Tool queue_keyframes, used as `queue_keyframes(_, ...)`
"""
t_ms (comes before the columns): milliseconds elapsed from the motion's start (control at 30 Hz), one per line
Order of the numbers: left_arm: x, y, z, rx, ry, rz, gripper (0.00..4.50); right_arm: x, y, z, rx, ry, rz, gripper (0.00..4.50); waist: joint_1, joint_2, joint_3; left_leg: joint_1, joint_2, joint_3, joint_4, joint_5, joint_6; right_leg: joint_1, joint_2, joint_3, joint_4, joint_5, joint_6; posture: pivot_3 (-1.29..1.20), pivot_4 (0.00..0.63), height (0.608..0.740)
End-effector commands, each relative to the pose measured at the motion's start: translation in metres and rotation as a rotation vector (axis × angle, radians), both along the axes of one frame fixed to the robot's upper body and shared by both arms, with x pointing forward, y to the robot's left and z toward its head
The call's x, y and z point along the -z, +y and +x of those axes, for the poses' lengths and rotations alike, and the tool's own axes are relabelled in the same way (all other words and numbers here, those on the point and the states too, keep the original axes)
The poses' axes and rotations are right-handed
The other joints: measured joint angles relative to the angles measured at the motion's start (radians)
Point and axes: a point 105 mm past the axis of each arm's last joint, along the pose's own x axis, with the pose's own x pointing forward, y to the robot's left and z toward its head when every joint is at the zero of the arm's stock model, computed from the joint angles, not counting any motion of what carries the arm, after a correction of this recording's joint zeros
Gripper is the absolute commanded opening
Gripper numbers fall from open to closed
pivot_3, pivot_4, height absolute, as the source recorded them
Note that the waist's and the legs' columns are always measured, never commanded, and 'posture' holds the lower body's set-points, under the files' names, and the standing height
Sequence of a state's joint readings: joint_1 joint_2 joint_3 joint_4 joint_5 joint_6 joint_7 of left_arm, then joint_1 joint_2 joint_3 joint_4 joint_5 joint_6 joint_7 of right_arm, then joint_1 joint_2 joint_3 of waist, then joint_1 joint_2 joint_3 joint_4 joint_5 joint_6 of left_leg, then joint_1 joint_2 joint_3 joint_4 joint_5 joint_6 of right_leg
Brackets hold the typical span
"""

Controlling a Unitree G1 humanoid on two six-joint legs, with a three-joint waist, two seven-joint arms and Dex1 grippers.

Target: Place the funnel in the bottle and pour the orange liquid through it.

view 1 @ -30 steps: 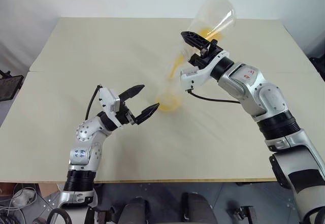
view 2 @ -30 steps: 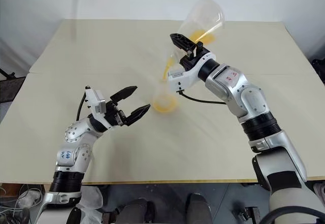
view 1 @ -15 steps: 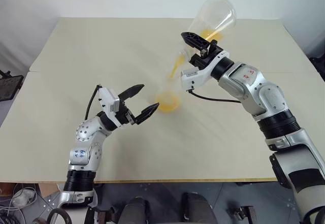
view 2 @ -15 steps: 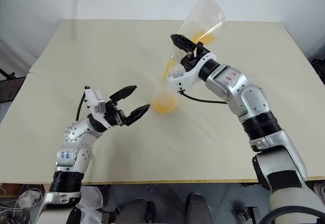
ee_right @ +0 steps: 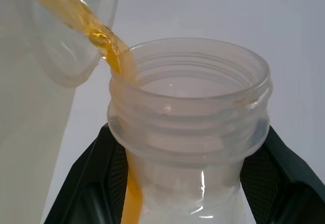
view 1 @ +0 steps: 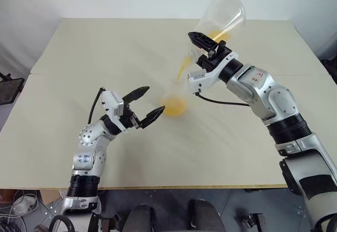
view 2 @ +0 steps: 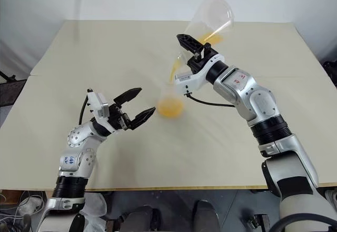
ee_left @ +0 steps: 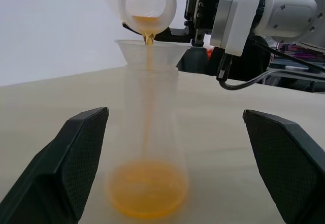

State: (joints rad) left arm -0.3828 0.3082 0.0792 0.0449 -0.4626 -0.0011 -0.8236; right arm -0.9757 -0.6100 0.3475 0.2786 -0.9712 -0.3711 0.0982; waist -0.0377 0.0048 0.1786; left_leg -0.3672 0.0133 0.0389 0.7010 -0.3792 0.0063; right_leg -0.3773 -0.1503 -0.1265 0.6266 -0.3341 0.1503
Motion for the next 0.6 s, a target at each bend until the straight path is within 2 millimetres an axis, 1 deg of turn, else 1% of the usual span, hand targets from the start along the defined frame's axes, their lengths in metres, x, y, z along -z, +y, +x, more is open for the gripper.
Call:
queue_keyframes(33,-0.0088,-0.0014,-0.0017,0.009,-0.049,-0.005,4.50,-0.0230,0.0016,-0.0092,-0.024,-0.087,0.011,2.54,0.000,0.000,0.000,0.000,0.000,0.000,0.000,0.000,0.000,0.000,0.000,0.000,0.000,0.000,0.000,0.00,0.150,0.740)
queue_keyframes(600,-0.0052,-0.0041,0.0012,0.016,-0.054,-0.016,4.50,-0.0230,-0.0006,-0.0100,-0.026,-0.098,-0.023,2.54,-0.002,0.000,0.000,0.000,0.000,0.000,0.000,0.000,0.000,0.000,0.000,0.000,0.000,0.000,0.000,0.00,0.150,0.740)
